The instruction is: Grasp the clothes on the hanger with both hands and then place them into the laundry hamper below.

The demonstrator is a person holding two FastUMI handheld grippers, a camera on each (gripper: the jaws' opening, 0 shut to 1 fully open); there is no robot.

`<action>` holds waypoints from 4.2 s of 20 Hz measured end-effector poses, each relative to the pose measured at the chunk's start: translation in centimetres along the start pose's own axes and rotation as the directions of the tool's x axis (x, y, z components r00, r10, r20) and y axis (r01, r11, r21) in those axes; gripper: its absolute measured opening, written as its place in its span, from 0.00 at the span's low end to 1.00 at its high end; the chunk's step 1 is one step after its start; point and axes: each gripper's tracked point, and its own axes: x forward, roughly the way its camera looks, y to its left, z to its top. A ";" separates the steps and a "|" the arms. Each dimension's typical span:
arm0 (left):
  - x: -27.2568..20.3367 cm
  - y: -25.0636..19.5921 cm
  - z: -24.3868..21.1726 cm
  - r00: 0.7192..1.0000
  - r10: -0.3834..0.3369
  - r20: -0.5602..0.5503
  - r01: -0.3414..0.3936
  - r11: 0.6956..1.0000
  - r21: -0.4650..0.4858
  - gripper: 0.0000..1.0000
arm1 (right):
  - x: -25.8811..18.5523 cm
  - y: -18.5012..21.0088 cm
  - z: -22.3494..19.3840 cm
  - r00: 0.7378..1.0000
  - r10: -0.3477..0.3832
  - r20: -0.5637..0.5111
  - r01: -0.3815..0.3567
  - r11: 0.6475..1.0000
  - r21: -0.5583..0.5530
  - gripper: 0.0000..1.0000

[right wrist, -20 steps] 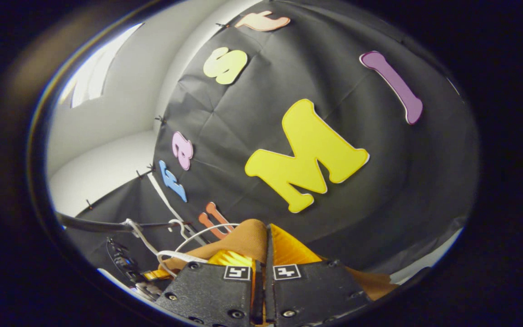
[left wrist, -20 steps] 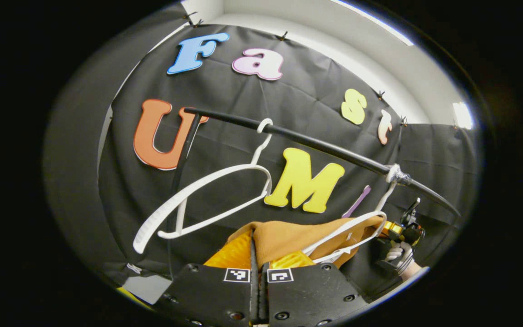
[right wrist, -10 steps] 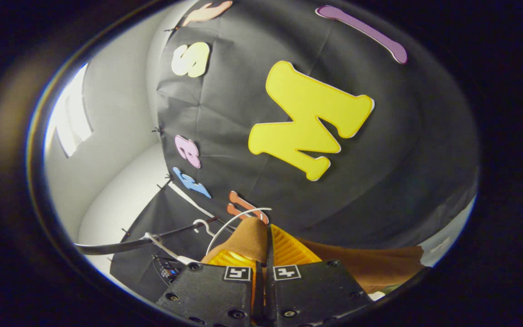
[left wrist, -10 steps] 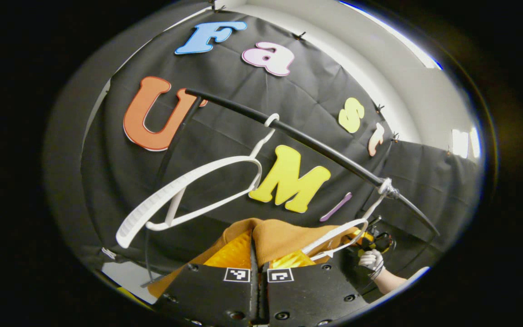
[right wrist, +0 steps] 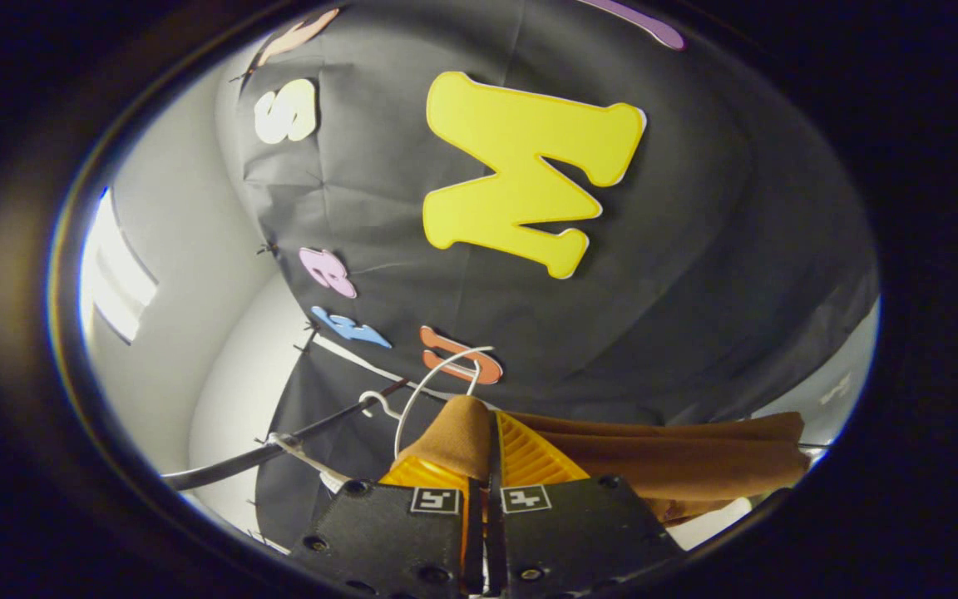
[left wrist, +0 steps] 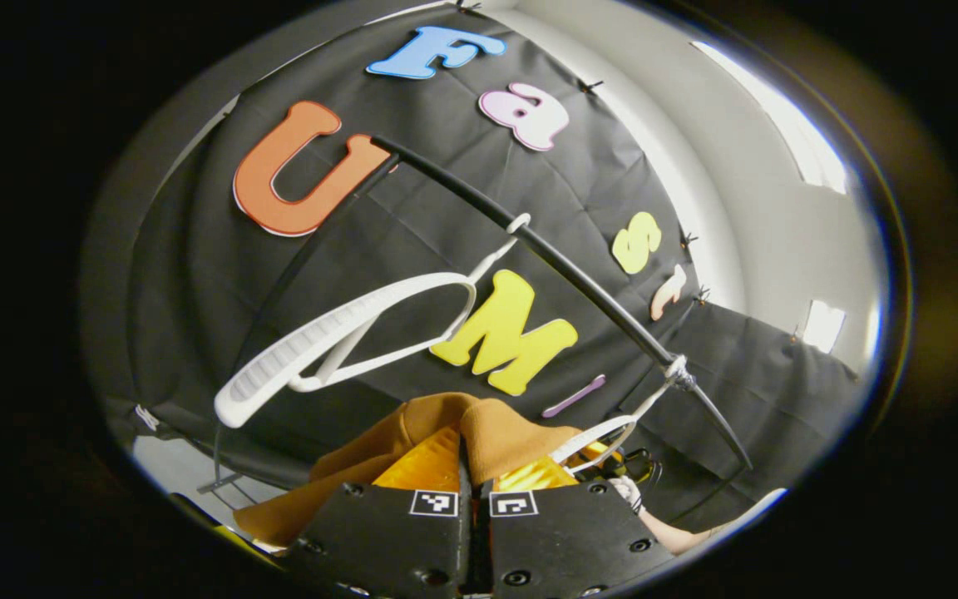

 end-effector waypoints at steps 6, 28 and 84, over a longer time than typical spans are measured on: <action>-0.5 -1.3 0.1 0.997 0.019 -0.079 0.003 0.963 0.270 0.00 | -1.4 2.2 2.1 0.997 0.053 0.064 -0.045 0.992 -0.120 0.05; -0.7 -3.3 2.4 0.997 -0.071 -0.004 0.070 0.968 0.243 0.00 | -0.8 4.7 3.4 0.989 0.082 0.127 -0.052 0.974 -0.222 0.05; -16.3 -11.0 -12.3 0.975 0.201 0.094 -0.221 0.927 0.304 0.00 | -6.1 15.4 -38.3 0.967 -0.100 -0.234 -0.026 0.876 -0.482 0.05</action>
